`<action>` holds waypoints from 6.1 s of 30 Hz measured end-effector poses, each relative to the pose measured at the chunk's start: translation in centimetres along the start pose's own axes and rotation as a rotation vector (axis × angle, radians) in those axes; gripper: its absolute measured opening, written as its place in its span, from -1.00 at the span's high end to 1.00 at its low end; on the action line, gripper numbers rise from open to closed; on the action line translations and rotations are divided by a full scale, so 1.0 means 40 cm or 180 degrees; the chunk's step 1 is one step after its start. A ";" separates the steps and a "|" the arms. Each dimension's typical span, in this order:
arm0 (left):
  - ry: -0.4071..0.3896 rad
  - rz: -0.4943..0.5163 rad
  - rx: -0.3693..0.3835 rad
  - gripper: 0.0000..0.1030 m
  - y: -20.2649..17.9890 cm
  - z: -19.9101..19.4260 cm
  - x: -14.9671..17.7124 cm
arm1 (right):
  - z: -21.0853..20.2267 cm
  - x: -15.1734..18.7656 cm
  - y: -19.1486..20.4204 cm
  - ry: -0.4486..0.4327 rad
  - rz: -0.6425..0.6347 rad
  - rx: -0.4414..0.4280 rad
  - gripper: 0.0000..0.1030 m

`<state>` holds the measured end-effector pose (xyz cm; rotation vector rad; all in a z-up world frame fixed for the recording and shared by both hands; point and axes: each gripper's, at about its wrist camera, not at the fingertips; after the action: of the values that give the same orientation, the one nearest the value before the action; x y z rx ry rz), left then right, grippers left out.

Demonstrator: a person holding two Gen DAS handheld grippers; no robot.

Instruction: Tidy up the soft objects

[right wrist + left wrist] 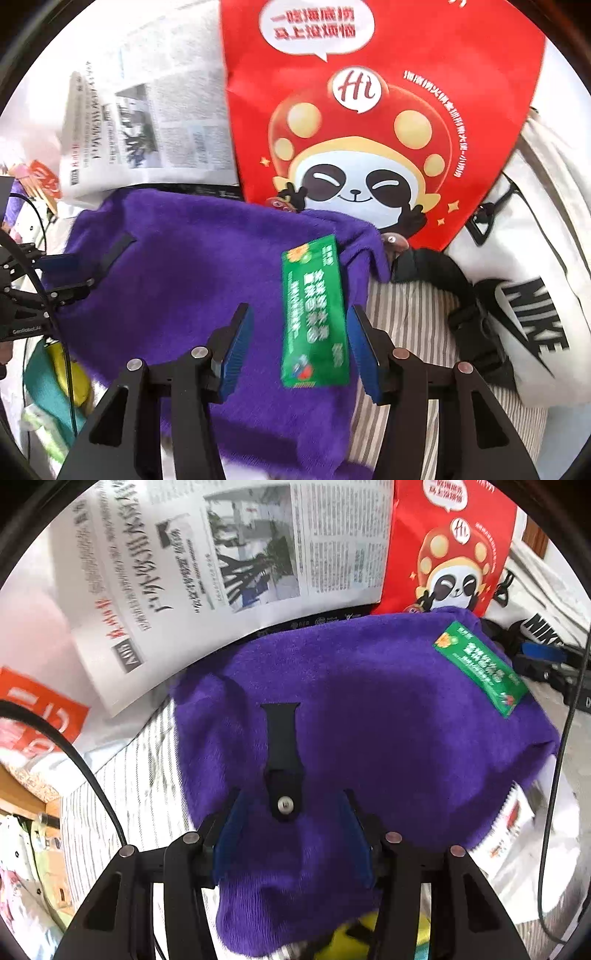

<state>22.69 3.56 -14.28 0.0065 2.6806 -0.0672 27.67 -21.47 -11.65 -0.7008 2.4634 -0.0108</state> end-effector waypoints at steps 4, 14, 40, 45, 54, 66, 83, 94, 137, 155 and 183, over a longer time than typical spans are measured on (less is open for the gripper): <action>-0.0077 -0.0078 0.0042 0.00 0.026 -0.062 0.022 | -0.065 0.042 0.040 -0.0095 0.0043 -0.0029 -0.02; -0.0266 -0.0235 0.0078 -0.17 0.027 -0.205 0.174 | -0.199 0.187 0.137 -0.0273 0.0235 -0.0207 -0.08; 0.0197 -0.0732 0.0111 -0.39 -0.088 -0.109 0.415 | -0.287 0.393 0.177 -0.0184 0.0530 -0.0174 -0.16; 0.0095 -0.0883 0.0293 -0.07 -0.061 -0.134 0.421 | -0.278 0.399 0.183 -0.0155 0.0480 -0.0163 -0.16; -0.0059 -0.0787 0.0421 0.00 -0.020 -0.216 0.435 | -0.258 0.436 0.168 -0.0045 0.0434 -0.0090 -0.16; 0.0014 -0.0780 0.0536 -0.01 -0.020 -0.216 0.426 | -0.168 0.439 0.161 0.0035 0.0218 -0.0114 -0.16; 0.0030 -0.0655 0.0562 -0.01 -0.041 -0.215 0.421 | -0.165 0.428 0.137 -0.0035 0.0085 0.0032 0.93; -0.0123 -0.0663 0.0662 -0.01 -0.025 -0.240 0.401 | -0.190 0.399 0.128 -0.0162 0.0267 -0.0136 0.94; -0.0309 -0.0714 0.0704 0.00 0.050 -0.168 0.127 | -0.126 0.072 0.044 -0.0378 0.0130 -0.0244 0.94; -0.0158 -0.0544 0.0723 0.00 0.014 0.005 -0.097 | 0.051 -0.026 0.037 -0.0129 0.0111 -0.0369 0.94; 0.0070 -0.0334 0.0615 -0.02 -0.028 0.132 -0.093 | 0.205 -0.012 0.066 0.0288 -0.0044 -0.0571 0.82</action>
<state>28.37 2.22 -17.31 -0.0733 2.6841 -0.3604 31.07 -17.82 -18.67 -0.8097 2.5683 0.1787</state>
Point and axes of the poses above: each gripper's, at about its wrist camera, not at the fingertips, and z roughly the way its jaws point, y to its left, x to its underside, and after that the axes turned 14 degrees about -z, right-handed
